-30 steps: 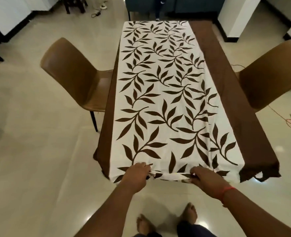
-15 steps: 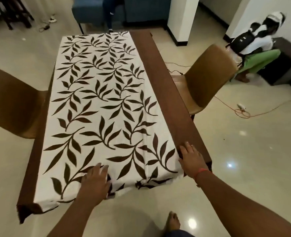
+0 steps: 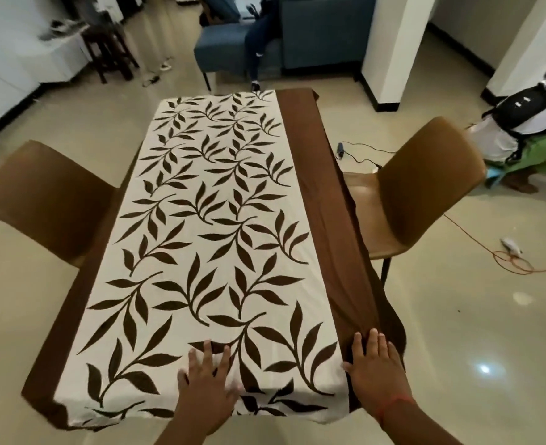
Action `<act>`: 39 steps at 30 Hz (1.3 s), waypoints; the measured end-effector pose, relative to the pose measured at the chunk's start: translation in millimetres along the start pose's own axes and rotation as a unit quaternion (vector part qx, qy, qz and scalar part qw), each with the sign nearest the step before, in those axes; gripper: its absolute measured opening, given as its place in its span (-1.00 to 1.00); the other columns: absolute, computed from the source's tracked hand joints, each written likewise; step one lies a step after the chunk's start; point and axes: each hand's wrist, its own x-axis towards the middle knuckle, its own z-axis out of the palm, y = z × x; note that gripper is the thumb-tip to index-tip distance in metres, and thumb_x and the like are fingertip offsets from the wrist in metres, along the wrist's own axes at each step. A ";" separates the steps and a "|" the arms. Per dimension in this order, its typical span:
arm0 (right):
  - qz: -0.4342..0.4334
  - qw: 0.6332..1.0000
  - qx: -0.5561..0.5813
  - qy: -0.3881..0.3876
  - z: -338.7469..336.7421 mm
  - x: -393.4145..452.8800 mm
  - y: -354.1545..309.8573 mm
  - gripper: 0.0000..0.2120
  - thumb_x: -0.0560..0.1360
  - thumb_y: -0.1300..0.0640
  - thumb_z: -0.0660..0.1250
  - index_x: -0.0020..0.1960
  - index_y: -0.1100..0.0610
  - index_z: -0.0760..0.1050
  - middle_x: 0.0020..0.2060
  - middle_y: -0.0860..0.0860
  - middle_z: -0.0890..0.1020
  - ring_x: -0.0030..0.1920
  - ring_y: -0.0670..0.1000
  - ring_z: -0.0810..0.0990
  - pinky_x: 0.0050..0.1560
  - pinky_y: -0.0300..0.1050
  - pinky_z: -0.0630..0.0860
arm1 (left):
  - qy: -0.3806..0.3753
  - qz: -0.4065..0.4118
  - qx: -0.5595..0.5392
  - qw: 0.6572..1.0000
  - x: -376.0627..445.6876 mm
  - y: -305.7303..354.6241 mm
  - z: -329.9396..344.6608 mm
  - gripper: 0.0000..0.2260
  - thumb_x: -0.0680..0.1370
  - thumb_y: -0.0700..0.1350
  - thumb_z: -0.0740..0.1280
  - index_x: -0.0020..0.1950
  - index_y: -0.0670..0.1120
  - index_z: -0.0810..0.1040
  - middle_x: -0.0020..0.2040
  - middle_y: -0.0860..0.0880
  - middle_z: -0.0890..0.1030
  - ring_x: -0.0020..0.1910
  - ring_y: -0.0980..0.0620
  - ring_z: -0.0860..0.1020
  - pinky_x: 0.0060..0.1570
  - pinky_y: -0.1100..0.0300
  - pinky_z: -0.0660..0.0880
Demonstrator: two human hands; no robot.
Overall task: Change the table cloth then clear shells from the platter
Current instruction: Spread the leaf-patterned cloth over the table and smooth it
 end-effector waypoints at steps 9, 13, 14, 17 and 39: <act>-0.023 0.999 0.009 0.021 -79.6 81.5 -41.9 -0.50 0.59 -0.28 -0.02 0.40 -0.07 0.34 0.41 -0.01 0.36 0.39 0.09 0.32 0.40 0.13 0.28 | 0.026 -0.018 -0.001 1.000 24.4 -37.4 -22.9 -0.41 0.50 0.28 0.09 0.42 0.04 0.47 0.37 -0.09 0.53 0.29 -0.13 0.54 0.21 -0.31 0.45; -0.046 0.999 0.021 0.002 -98.0 145.9 -68.3 -0.45 0.59 -0.27 -0.02 0.48 -0.03 0.25 0.52 0.02 0.24 0.52 0.11 0.17 0.48 0.20 0.18 | 0.053 -0.011 -0.006 0.999 65.3 -57.5 -60.3 -0.40 0.54 0.26 0.07 0.52 0.03 0.33 0.48 -0.11 0.40 0.43 -0.18 0.40 0.33 -0.34 0.33; -0.052 0.998 0.022 -0.001 -105.1 163.9 -76.4 -0.44 0.60 -0.27 -0.01 0.49 -0.01 0.23 0.54 0.03 0.21 0.54 0.13 0.14 0.49 0.21 0.16 | 0.058 -0.006 -0.010 0.998 83.7 -63.3 -72.4 -0.39 0.56 0.26 0.04 0.56 0.03 0.24 0.54 -0.11 0.31 0.49 -0.18 0.31 0.39 -0.34 0.25; -0.057 0.998 0.012 0.015 -126.9 222.2 -101.0 -0.40 0.60 -0.28 -0.02 0.52 0.02 0.20 0.56 0.06 0.18 0.55 0.14 0.14 0.49 0.22 0.16 | 0.088 0.000 -0.018 0.996 148.9 -81.4 -103.3 -0.32 0.54 0.32 -0.10 0.58 0.02 0.20 0.58 -0.11 0.23 0.52 -0.20 0.26 0.41 -0.34 0.20; 0.052 0.987 0.078 0.128 -230.6 706.6 -114.3 -0.21 0.47 -0.52 -0.20 0.59 -0.16 -0.08 0.61 -0.03 -0.10 0.59 0.14 -0.12 0.50 0.34 -0.12 | 0.198 -0.069 -0.059 0.976 672.8 -220.6 -290.6 -0.18 0.44 0.53 -0.21 0.61 0.14 -0.10 0.64 0.00 -0.12 0.60 -0.16 -0.14 0.46 -0.36 -0.17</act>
